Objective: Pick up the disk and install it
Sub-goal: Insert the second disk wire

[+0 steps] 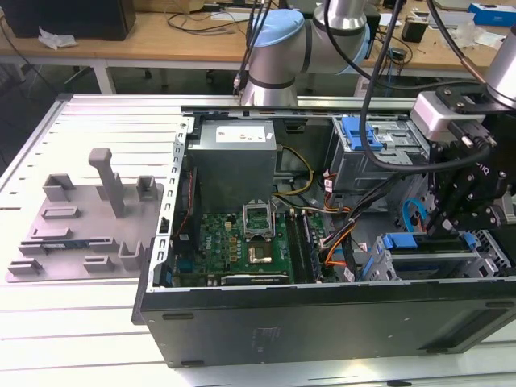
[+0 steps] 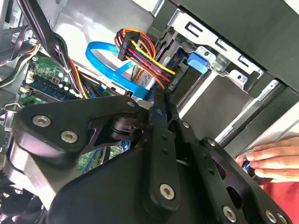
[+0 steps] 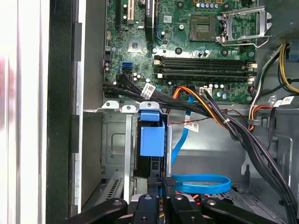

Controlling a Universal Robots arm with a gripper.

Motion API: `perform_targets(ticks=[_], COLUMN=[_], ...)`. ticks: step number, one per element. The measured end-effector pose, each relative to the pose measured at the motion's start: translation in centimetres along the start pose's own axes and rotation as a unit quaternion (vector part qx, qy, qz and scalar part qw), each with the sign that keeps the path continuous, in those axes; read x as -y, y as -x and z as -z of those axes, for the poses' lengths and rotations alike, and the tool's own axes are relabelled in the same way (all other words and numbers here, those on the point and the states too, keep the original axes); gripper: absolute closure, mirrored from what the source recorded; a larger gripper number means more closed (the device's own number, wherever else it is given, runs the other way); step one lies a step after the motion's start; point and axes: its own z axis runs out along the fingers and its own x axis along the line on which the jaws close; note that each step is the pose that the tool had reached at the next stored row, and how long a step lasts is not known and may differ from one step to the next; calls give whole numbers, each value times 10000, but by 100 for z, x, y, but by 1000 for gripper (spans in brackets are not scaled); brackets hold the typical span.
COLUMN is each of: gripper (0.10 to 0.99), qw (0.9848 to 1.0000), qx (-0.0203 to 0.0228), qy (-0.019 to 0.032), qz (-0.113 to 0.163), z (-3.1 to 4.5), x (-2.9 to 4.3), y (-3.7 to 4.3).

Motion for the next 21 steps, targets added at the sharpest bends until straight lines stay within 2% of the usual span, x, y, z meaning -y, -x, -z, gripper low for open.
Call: perform_targets(ticks=[7, 8, 9, 13, 15, 19, 21], gripper=[925, 918, 851, 851, 851, 851, 851], qw=[10000, 10000, 10000, 10000, 10000, 10000, 10000], qx=[3, 4, 6, 2, 1, -3, -11], qy=[-4, -4, -4, -4, -4, -4, -4], qz=[72, 73, 73, 73, 73, 73, 72], z=[-25, -25, -27, 1, 36, 183, 229], x=[-15, -15, -16, -15, -15, -16, -25], y=[-3, -3, -2, -4, -5, -8, -9])
